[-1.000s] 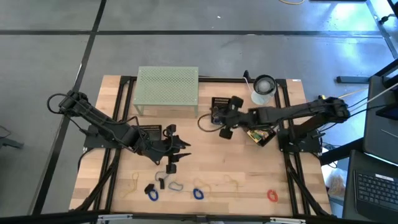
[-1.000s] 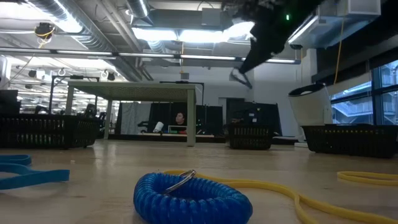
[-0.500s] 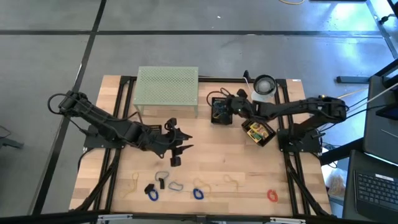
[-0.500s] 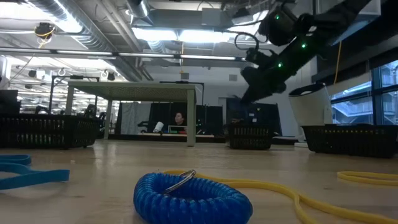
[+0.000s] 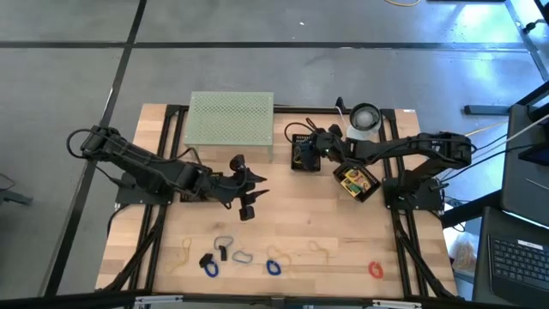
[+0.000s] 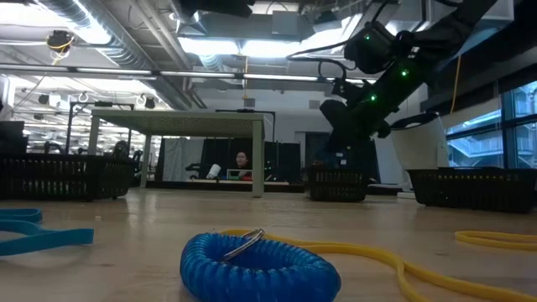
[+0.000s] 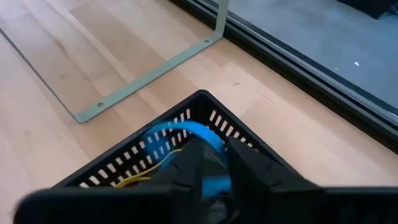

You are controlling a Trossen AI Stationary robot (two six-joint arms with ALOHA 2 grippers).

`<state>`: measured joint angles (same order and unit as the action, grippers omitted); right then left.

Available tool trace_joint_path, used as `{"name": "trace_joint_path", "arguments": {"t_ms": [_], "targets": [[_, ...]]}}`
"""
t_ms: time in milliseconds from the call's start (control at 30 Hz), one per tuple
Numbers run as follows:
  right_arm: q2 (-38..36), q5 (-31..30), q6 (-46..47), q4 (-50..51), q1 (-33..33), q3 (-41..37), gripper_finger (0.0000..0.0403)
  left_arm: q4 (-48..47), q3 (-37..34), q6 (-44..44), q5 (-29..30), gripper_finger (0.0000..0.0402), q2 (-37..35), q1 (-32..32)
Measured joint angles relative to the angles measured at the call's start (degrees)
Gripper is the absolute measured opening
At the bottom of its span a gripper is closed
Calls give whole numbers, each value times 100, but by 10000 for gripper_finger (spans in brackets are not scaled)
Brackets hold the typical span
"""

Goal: Pick & Place Office Desk Supplies
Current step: Put the blue rubber band into the top black bin, then put the yellow rubber band into the top black bin

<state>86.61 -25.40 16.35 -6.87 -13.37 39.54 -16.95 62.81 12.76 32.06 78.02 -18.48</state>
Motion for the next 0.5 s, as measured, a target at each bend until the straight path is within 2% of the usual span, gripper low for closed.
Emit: {"name": "trace_joint_path", "arguments": {"t_ms": [300, 400, 500], "targets": [[-26, 113, 172, 20, 19, 1, 206, -2, 0, 2, 0, 145, 0, 66], [-233, 291, 587, 144, 58, 2, 229, -4, 0, 2, -4, 145, 0, 64], [-651, 773, 990, 397, 97, 7, 236, -4, 0, 2, -5, 145, 0, 59]]}}
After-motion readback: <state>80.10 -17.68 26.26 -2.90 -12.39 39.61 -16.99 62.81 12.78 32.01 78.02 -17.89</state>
